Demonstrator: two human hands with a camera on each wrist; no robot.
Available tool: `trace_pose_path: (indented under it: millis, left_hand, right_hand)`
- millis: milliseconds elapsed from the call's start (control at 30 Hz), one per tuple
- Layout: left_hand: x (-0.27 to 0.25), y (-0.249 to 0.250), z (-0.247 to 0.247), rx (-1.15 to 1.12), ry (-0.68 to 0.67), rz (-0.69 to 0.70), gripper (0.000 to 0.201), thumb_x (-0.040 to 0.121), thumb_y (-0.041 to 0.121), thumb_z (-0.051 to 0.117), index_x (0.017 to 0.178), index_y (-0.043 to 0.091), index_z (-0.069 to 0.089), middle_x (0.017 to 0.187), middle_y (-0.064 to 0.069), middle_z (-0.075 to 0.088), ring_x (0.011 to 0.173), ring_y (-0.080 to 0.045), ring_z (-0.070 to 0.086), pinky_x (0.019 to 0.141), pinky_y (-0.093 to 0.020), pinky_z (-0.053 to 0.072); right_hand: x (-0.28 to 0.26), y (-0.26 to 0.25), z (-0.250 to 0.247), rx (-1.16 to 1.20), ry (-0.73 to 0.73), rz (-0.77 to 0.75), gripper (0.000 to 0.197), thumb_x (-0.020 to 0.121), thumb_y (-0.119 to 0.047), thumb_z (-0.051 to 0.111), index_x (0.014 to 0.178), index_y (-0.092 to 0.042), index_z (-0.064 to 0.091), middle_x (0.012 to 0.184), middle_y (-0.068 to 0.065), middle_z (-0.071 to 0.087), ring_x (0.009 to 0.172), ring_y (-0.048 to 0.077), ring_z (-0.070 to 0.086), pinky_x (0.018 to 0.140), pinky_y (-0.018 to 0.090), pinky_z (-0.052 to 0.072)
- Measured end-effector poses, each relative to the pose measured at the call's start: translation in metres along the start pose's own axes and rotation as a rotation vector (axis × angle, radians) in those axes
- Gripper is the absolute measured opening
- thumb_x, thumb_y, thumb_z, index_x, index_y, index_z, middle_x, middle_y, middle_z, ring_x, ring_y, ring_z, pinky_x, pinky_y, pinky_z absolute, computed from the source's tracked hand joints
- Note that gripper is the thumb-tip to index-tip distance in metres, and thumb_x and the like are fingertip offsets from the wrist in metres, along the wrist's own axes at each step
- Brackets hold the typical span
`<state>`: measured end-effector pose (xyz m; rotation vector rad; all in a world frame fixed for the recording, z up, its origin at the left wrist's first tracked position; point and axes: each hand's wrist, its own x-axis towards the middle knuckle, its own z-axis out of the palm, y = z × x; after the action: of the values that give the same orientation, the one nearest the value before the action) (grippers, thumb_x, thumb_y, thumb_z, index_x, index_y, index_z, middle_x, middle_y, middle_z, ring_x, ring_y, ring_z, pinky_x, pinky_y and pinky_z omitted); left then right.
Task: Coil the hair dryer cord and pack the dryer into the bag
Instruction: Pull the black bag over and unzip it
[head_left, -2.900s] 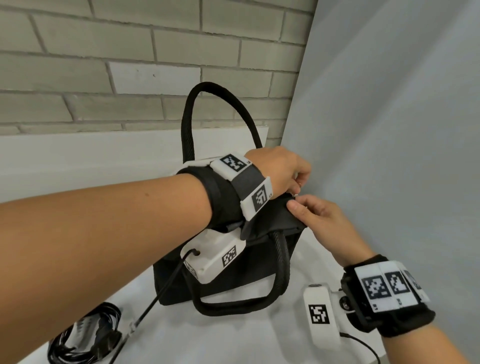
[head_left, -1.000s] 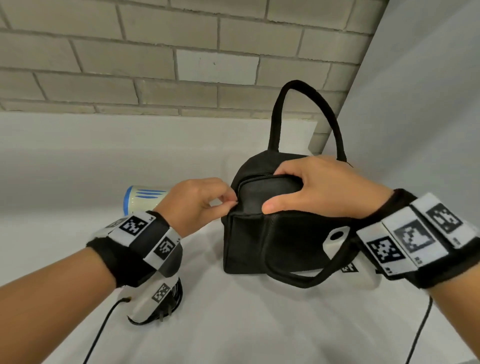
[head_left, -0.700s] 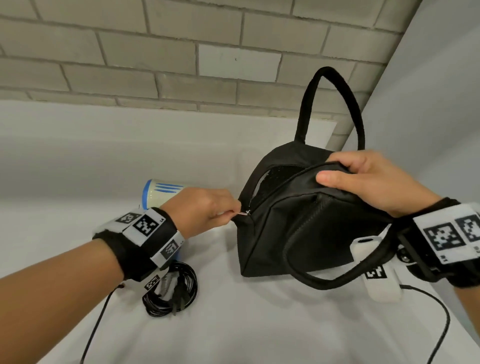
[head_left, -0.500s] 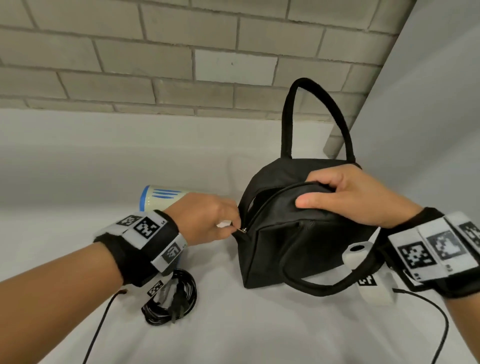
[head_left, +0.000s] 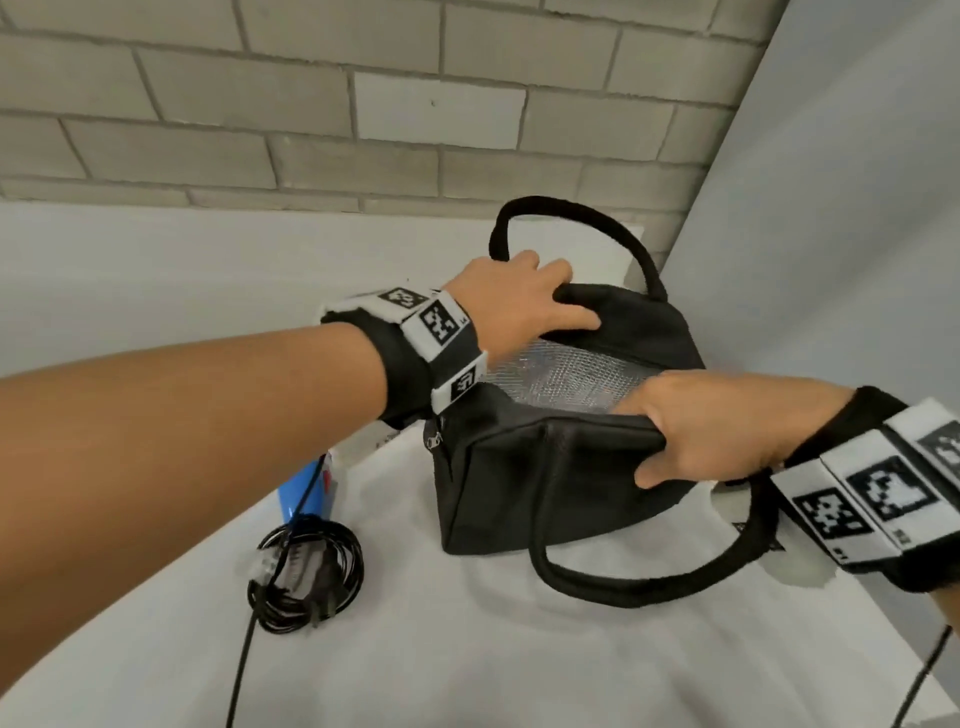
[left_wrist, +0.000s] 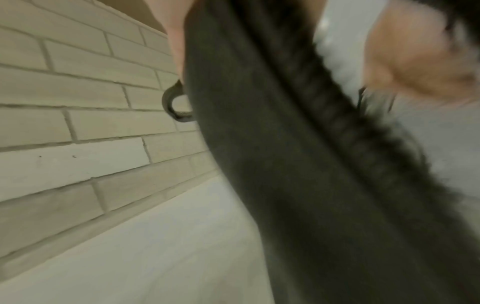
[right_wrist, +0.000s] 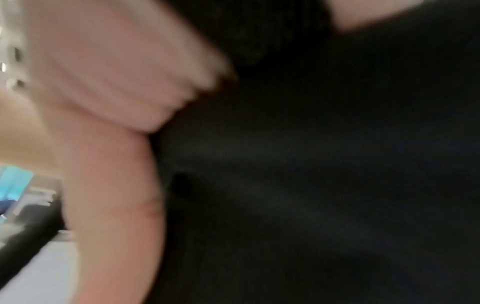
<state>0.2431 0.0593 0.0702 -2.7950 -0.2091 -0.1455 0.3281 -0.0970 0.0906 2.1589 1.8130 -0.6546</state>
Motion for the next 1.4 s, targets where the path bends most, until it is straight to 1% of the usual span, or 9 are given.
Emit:
trace_pose_path:
  millis: [100,300,533,667,833,967,1067,1233,1400]
  left_hand:
    - [-0.001,-0.013,0.004,0.065,-0.029,-0.056,0.051,0.091,0.013,0.043,0.135,0.034,0.03,0.131,-0.015,0.036,0.109,-0.034,0.043,0.063,-0.035,0.035]
    - [-0.009,-0.022,0.012,0.101,-0.101,-0.194,0.058,0.088,0.015,0.049,0.138,0.031,0.025,0.133,-0.014,0.032,0.11,-0.033,0.043,0.061,-0.034,0.036]
    - [-0.004,-0.018,0.003,0.021,0.058,-0.139,0.056,0.08,0.021,0.055,0.13,0.025,0.03,0.129,-0.014,0.04,0.107,-0.035,0.046,0.059,-0.036,0.035]
    - [-0.006,-0.021,0.002,-0.092,0.119,-0.142,0.054,0.075,0.033,0.046,0.126,0.02,0.035,0.123,-0.014,0.049,0.102,-0.035,0.049,0.06,-0.035,0.034]
    - [-0.007,-0.027,-0.006,-0.356,0.224,-0.237,0.04,0.085,0.031,0.027,0.117,0.011,0.041,0.092,-0.011,0.063,0.077,-0.032,0.056,0.062,-0.033,0.035]
    - [0.006,-0.034,-0.008,-0.464,0.258,-0.358,0.034,0.097,0.023,0.026,0.117,0.003,0.044,0.098,-0.024,0.061,0.084,-0.037,0.057,0.064,-0.036,0.035]
    - [0.011,-0.043,-0.007,-0.572,0.232,-0.423,0.034,0.098,0.022,0.025,0.112,0.0,0.047,0.104,-0.028,0.059,0.09,-0.038,0.055,0.065,-0.031,0.031]
    - [0.005,-0.06,0.002,-0.688,0.173,-0.565,0.031,0.096,0.019,0.027,0.094,0.0,0.05,0.107,-0.027,0.058,0.089,-0.032,0.05,0.068,-0.028,0.03]
    - [0.001,-0.046,-0.01,-0.654,0.232,-0.448,0.034,0.095,0.025,0.033,0.122,0.017,0.053,0.125,-0.01,0.059,0.11,-0.027,0.053,0.078,-0.027,0.039]
  right_hand:
    - [-0.012,-0.011,0.015,-0.087,-0.095,-0.089,0.013,0.076,-0.019,0.06,0.07,-0.024,0.05,0.068,-0.005,0.055,0.069,0.019,0.055,0.065,0.033,0.05]
    - [-0.023,-0.031,0.032,-0.175,-0.204,-0.21,0.017,0.074,-0.028,0.06,0.082,-0.022,0.046,0.065,-0.005,0.051,0.069,0.018,0.05,0.066,0.03,0.045]
    - [-0.022,-0.022,-0.001,-0.018,0.427,-0.069,0.042,0.066,-0.057,0.063,0.076,-0.034,0.03,0.074,-0.011,0.051,0.072,0.006,0.044,0.074,0.01,0.029]
    - [-0.018,-0.029,0.013,-0.249,0.584,-0.103,0.061,0.054,-0.053,0.076,0.081,-0.027,0.029,0.066,-0.015,0.038,0.064,0.012,0.039,0.071,0.03,0.029]
    - [-0.029,-0.023,0.023,-0.16,0.751,-0.135,0.064,0.05,-0.056,0.07,0.088,-0.017,0.035,0.077,-0.003,0.045,0.067,0.018,0.041,0.068,0.029,0.017]
    - [-0.037,-0.017,0.022,0.029,0.846,-0.153,0.057,0.058,-0.058,0.06,0.09,-0.019,0.033,0.083,-0.001,0.049,0.071,0.024,0.047,0.068,0.028,0.018]
    - [-0.042,-0.016,0.023,0.01,0.812,-0.118,0.051,0.058,-0.047,0.074,0.078,-0.023,0.034,0.075,-0.007,0.05,0.065,0.02,0.047,0.064,0.027,0.013]
    - [-0.052,-0.015,0.038,-0.162,0.673,-0.178,0.036,0.073,-0.046,0.06,0.076,-0.035,0.026,0.069,-0.026,0.03,0.062,0.006,0.024,0.064,0.024,0.014]
    - [-0.057,-0.001,0.032,0.098,0.78,-0.25,0.034,0.08,-0.064,0.04,0.095,-0.033,0.043,0.085,-0.031,0.043,0.082,-0.004,0.039,0.084,0.014,0.024]
